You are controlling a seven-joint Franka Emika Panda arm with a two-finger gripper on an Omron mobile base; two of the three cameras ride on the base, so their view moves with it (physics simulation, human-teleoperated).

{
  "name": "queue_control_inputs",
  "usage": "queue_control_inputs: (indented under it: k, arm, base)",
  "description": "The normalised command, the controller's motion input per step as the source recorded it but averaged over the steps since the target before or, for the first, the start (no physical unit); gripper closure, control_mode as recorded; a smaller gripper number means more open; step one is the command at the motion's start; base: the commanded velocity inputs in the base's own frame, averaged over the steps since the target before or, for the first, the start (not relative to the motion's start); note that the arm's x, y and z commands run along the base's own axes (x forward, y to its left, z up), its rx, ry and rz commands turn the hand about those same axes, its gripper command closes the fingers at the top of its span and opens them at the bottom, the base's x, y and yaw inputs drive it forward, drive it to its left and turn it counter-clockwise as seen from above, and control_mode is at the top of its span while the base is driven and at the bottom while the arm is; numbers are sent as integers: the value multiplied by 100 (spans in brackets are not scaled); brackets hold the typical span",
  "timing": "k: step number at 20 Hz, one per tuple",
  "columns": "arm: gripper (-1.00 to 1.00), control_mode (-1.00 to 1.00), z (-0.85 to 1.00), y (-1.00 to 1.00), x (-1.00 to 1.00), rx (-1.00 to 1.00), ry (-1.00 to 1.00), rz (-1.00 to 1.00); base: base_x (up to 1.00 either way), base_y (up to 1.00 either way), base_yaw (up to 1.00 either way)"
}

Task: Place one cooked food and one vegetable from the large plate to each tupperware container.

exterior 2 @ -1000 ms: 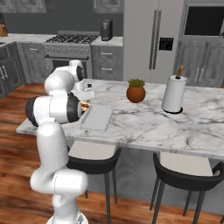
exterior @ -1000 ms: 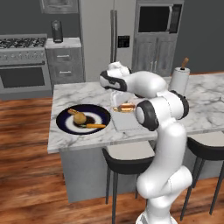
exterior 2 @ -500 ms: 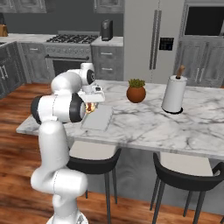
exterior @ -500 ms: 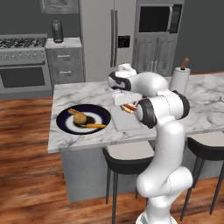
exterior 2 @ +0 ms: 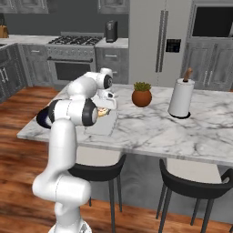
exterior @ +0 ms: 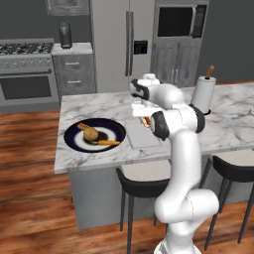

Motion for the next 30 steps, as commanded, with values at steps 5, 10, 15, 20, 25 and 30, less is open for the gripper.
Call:
queue_control_inputs:
  k: [5,10,15,20,25,30]
  arm:
    - [100,-100,-46,-5,54,-1,-6,-9]
    - [100,-100,-35,8,27,-8,-1,3]
    - [100,-100,-35,0,0,-14,0,8]
    - [100,-100,-36,0,-7,-6,0,14]
    - [-100,-100,-4,-4,-22,0,0,2]
    - [-100,-100,-1,-2,-10,0,0,0]
  base:
    - [0,0,0]
    - [0,0,0]
    - [0,0,0]
    - [0,0,0]
    - [0,0,0]
    - [0,0,0]
